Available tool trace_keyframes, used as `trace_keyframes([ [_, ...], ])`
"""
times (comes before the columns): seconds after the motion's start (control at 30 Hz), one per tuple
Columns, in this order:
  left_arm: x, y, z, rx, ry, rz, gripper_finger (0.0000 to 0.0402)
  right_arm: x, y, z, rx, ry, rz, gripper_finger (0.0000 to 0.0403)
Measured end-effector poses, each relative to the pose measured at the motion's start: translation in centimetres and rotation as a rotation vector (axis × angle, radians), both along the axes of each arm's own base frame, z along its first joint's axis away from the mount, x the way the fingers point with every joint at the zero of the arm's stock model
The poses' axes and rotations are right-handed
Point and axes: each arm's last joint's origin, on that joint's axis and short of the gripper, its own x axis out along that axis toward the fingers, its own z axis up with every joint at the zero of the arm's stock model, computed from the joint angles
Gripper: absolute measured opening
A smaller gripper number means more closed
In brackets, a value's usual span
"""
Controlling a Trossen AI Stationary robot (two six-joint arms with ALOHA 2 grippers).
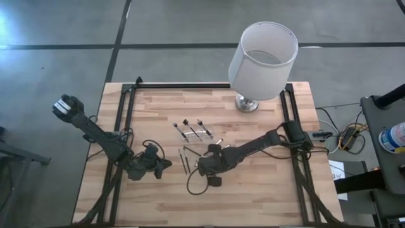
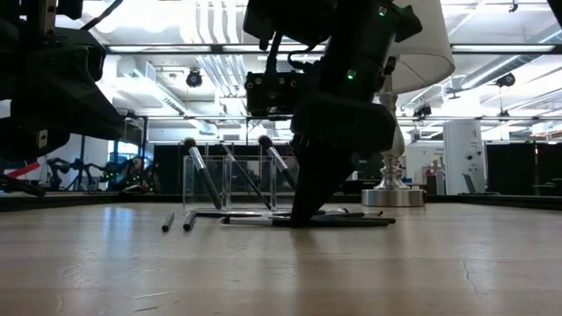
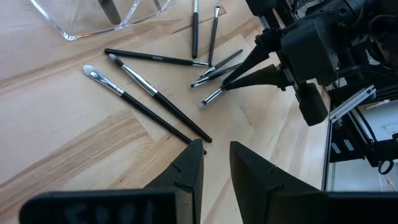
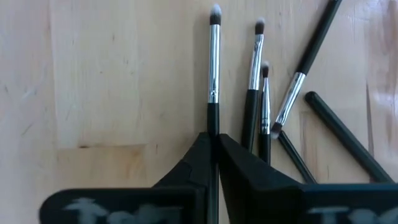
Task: Put items in baskets/containers
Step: Put the eyeshadow brush into the transparent organizer
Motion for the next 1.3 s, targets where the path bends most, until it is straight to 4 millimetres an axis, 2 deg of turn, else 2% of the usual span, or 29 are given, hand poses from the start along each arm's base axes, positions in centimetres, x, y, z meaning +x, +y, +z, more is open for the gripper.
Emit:
trace_keyframes([
  [0.5, 0.1, -0.1, 0.1, 0.013, -0.006, -0.017, 0.0071, -0.1, 0.0, 0.9, 0.038, -0.035, -0.069, 0.0009],
  [0.63, 0.6, 0.0, 0.5, 0.124, -0.045, -0.076, 0.0071, 0.0, 0.0, 1.0, 0.04, -0.043, -0.069, 0.0009],
  [0.77, 2.2, 0.5, 0.8, 0.347, -0.101, -0.153, 0.0071, 0.0, 0.1, 1.0, 0.041, -0.046, -0.069, 0.0009],
  [0.87, 4.1, 1.3, 0.0, 0.452, -0.089, -0.238, 0.0071, 0.1, 0.1, 1.1, 0.042, -0.051, -0.069, 0.0009],
  [1.03, 6.3, 2.6, -2.7, 0.51, 0.041, -0.291, 0.0071, 0.1, 0.1, 1.3, 0.047, -0.062, -0.068, 0.0008],
  [1.17, 7.3, 2.8, -4.4, 0.529, 0.078, -0.312, 0.0071, 0.2, 0.2, 1.4, 0.056, -0.074, -0.064, 0.0008],
  [1.3, 8.4, 2.2, -5.1, 0.523, 0.015, -0.359, 0.0071, 0.4, 0.3, 1.5, 0.069, -0.103, -0.07, 0.0008],
])
